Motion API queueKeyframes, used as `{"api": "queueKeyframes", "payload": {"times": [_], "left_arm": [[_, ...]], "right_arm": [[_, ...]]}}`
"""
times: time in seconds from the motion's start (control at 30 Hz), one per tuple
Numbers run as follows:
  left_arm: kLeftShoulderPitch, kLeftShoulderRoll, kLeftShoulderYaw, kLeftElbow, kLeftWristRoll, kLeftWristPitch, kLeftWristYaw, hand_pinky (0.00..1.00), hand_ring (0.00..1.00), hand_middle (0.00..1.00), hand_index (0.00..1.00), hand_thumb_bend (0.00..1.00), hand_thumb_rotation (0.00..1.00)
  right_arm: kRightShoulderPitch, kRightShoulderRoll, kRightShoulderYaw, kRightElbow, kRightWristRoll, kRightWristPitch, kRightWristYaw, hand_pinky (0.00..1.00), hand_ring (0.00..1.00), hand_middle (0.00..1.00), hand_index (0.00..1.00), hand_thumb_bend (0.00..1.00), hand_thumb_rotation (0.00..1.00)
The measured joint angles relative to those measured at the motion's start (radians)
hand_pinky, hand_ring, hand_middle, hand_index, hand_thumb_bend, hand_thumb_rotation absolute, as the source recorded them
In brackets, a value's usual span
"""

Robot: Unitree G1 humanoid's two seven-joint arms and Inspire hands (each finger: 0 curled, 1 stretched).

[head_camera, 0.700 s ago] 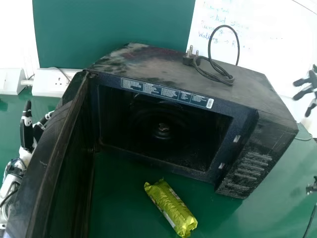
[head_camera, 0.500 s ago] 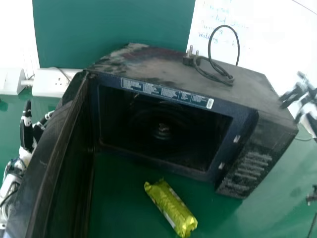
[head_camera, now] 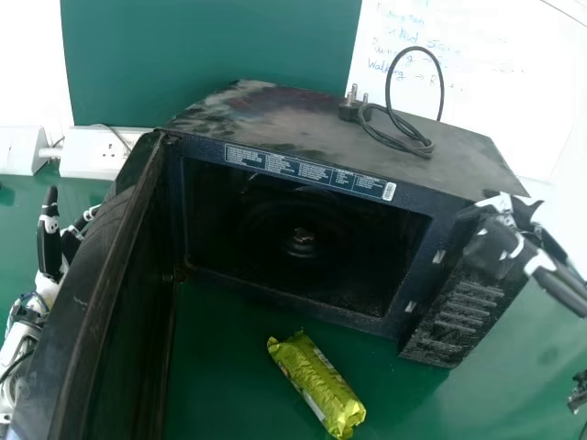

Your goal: Put biscuit inside oven

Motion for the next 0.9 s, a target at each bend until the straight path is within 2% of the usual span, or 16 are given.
{"api": "queueKeyframes", "payload": {"times": [0.13, 0.2, 0.4, 0.43, 0.5, 0.53, 0.67, 0.73, 0.8, 0.9], "left_arm": [[0.0, 0.0, 0.0, 0.0, 0.001, 0.0, 0.0, 0.24, 0.33, 0.41, 0.55, 0.78, 0.26], [0.0, 0.0, 0.0, 0.0, 0.001, 0.0, 0.0, 0.25, 0.33, 0.41, 0.55, 0.77, 0.26], [0.0, -0.001, 0.0, 0.0, 0.001, 0.0, 0.0, 0.25, 0.33, 0.41, 0.55, 0.79, 0.25], [0.0, -0.002, 0.0, 0.0, 0.001, 0.0, 0.003, 0.25, 0.33, 0.41, 0.54, 0.79, 0.25], [0.0, -0.004, 0.0, 0.0, 0.001, 0.0, 0.007, 0.25, 0.33, 0.41, 0.54, 0.78, 0.25], [0.0, -0.005, -0.001, 0.0, 0.001, 0.0, 0.008, 0.25, 0.33, 0.41, 0.55, 0.78, 0.25], [-0.002, -0.007, -0.001, 0.007, 0.001, 0.0, 0.001, 0.25, 0.33, 0.42, 0.55, 0.79, 0.25], [-0.003, -0.008, -0.001, 0.01, 0.001, 0.0, -0.001, 0.25, 0.33, 0.42, 0.55, 0.79, 0.25], [-0.004, -0.008, -0.001, 0.01, 0.001, 0.0, -0.001, 0.25, 0.33, 0.42, 0.55, 0.79, 0.24], [-0.004, -0.012, -0.001, 0.009, 0.001, 0.0, -0.001, 0.26, 0.34, 0.42, 0.55, 0.78, 0.25]], "right_arm": [[0.004, -0.001, 0.027, -0.018, -0.02, -0.01, -0.001, 0.36, 0.46, 0.53, 0.75, 0.92, 0.5], [0.004, -0.004, 0.045, -0.021, -0.022, -0.012, 0.001, 0.37, 0.5, 0.57, 0.75, 0.93, 0.51], [-0.006, -0.047, 0.093, -0.022, -0.016, -0.01, 0.023, 0.38, 0.51, 0.6, 0.75, 0.89, 0.55], [-0.008, -0.055, 0.101, -0.019, -0.018, -0.021, 0.028, 0.38, 0.51, 0.6, 0.75, 0.87, 0.54], [-0.016, -0.067, 0.117, -0.013, -0.012, -0.048, 0.039, 0.36, 0.49, 0.6, 0.75, 0.84, 0.46], [-0.021, -0.067, 0.125, -0.011, 0.01, -0.047, 0.045, 0.32, 0.44, 0.55, 0.75, 0.84, 0.44], [-0.025, -0.067, 0.161, -0.029, -0.02, -0.044, 0.03, 0.27, 0.39, 0.51, 0.69, 0.94, 0.49], [-0.025, -0.068, 0.178, -0.049, -0.051, -0.044, 0.018, 0.29, 0.42, 0.54, 0.68, 0.94, 0.53], [-0.026, -0.067, 0.195, -0.054, -0.07, -0.064, 0.009, 0.25, 0.37, 0.49, 0.68, 0.93, 0.57], [-0.019, -0.028, 0.217, -0.06, -0.098, -0.115, -0.019, 0.31, 0.43, 0.53, 0.69, 0.94, 0.59]]}}
